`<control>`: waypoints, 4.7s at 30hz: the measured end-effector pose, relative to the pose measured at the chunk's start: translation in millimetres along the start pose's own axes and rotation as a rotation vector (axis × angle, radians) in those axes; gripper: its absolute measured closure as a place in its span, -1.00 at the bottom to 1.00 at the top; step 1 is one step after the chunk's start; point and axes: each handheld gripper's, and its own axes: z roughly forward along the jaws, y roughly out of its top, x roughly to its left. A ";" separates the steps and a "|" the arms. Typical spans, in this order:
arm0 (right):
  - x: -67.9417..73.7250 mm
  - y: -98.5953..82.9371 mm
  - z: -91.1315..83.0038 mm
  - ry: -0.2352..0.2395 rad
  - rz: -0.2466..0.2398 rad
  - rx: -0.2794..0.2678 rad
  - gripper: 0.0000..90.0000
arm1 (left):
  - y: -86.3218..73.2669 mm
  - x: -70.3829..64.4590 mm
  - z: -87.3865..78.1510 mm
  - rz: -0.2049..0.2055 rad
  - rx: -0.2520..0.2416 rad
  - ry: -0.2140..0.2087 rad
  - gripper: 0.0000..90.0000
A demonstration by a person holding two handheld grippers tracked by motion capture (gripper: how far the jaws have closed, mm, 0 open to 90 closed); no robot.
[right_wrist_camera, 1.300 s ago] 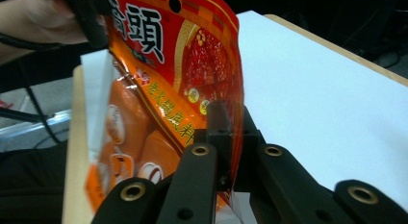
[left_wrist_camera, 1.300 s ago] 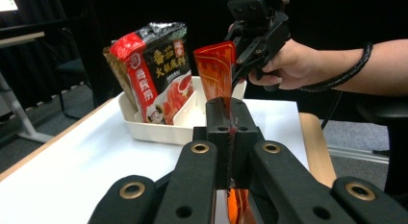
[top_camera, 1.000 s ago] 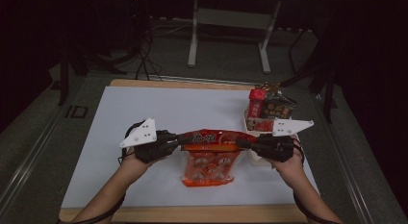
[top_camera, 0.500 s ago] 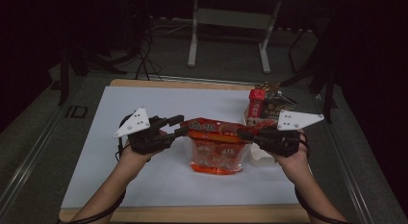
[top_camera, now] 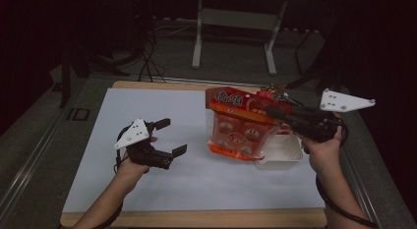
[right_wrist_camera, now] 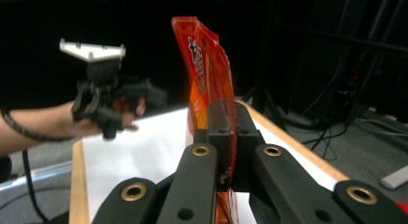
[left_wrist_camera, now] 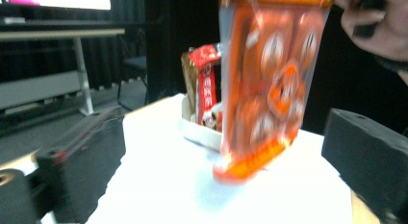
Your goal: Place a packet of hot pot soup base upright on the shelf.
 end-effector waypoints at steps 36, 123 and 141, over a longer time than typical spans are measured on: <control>-63.7 -33.6 -69.1 -0.269 0.096 0.048 1.00 | -76.6 -16.0 -16.1 -0.026 0.147 0.029 -0.96; 23.0 -122.2 41.8 -0.036 0.159 0.180 -0.75 | -97.4 -19.5 -26.9 -0.055 0.179 0.039 -0.96; 28.6 -156.1 41.1 -0.004 0.178 0.208 -0.75 | -96.4 -20.8 -27.7 -0.047 0.176 0.035 -0.96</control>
